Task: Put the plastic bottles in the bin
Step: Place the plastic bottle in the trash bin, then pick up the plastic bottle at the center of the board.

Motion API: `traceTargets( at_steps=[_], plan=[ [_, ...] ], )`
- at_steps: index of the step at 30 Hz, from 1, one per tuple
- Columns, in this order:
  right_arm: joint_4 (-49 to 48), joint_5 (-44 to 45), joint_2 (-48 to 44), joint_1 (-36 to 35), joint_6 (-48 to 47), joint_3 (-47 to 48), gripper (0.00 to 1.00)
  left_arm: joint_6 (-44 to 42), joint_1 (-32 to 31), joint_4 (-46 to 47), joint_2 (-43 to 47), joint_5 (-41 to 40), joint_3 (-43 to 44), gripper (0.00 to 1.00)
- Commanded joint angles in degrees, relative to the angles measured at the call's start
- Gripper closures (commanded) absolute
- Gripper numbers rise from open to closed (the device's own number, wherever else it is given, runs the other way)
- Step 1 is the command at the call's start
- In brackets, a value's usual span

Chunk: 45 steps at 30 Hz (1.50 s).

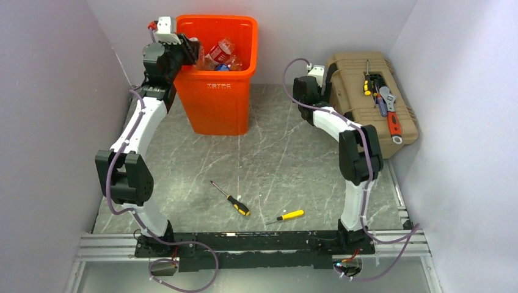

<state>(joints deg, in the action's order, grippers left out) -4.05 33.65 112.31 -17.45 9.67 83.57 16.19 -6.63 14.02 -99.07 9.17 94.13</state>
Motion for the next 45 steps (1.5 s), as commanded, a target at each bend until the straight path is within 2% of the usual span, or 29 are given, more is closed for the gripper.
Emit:
traceTargets(
  at_steps=[1, 8, 9, 12, 13, 15, 17, 18, 23, 27, 31, 34, 37, 39, 45],
  plan=[
    [-1.52, -0.73, 7.01, 2.61, -4.60, 7.63, 0.00, -0.44, -0.22, 2.04, 3.21, 2.29, -2.35, 1.00],
    [7.02, -1.10, 19.16, 4.53, -4.76, 21.40, 0.00, -0.83, -0.27, 2.10, 2.60, 5.98, -2.34, 0.99],
    [7.38, -1.35, 19.98, 4.80, -4.85, 22.33, 0.00, -1.27, -0.31, 1.50, 2.57, 6.71, -1.84, 0.92],
    [10.41, -2.88, 22.18, 6.19, -3.45, 25.48, 0.00, -2.06, -0.31, -0.47, 3.02, 8.00, -0.17, 0.50],
    [11.47, -3.64, 22.77, 6.72, -2.72, 26.36, 0.00, -2.12, -0.31, -1.13, 3.32, 8.37, 0.50, 0.41],
    [14.26, -4.98, 24.40, 7.45, -1.25, 28.54, 0.00, -1.85, -0.35, -2.13, 4.00, 8.76, 1.47, 0.30],
    [15.65, -6.86, 24.83, 7.77, -0.73, 29.66, 0.00, -1.84, -0.47, -2.35, 5.26, 9.23, 1.92, 0.05],
    [16.22, -7.95, 24.85, 7.79, -0.54, 29.91, 0.00, -1.86, -0.60, -2.38, 6.34, 9.25, 2.01, 0.01],
    [24.81, -12.37, 27.42, 7.70, 2.89, 35.34, 0.01, -1.92, -1.52, -3.07, 10.72, 8.75, 2.54, 0.01],
    [29.38, -14.87, 27.51, 7.52, 5.51, 34.41, 0.04, -2.91, -3.22, -3.39, 15.26, 7.20, 1.19, 0.00],
    [31.20, -16.49, 26.34, 7.12, 6.61, 31.51, 0.12, -3.83, -5.33, -4.14, 19.50, 5.84, -0.22, 0.01],
    [30.86, -16.81, 24.91, 6.59, 6.91, 28.53, 0.23, -4.41, -6.68, -5.11, 22.57, 5.24, -1.27, 0.01],
    [28.53, -17.37, 21.55, 6.32, 7.58, 24.18, 0.39, -4.64, -7.48, -5.67, 25.39, 4.32, -3.04, 0.01],
    [25.91, -17.45, 17.83, 5.74, 7.77, 20.34, 0.46, -4.01, -7.65, -6.18, 26.95, 4.07, -4.04, 0.01],
    [16.10, -16.13, 0.48, 1.13, 7.94, 7.34, 0.52, -0.26, -7.78, -7.14, 30.24, 4.63, -6.74, 0.01]
  ],
)
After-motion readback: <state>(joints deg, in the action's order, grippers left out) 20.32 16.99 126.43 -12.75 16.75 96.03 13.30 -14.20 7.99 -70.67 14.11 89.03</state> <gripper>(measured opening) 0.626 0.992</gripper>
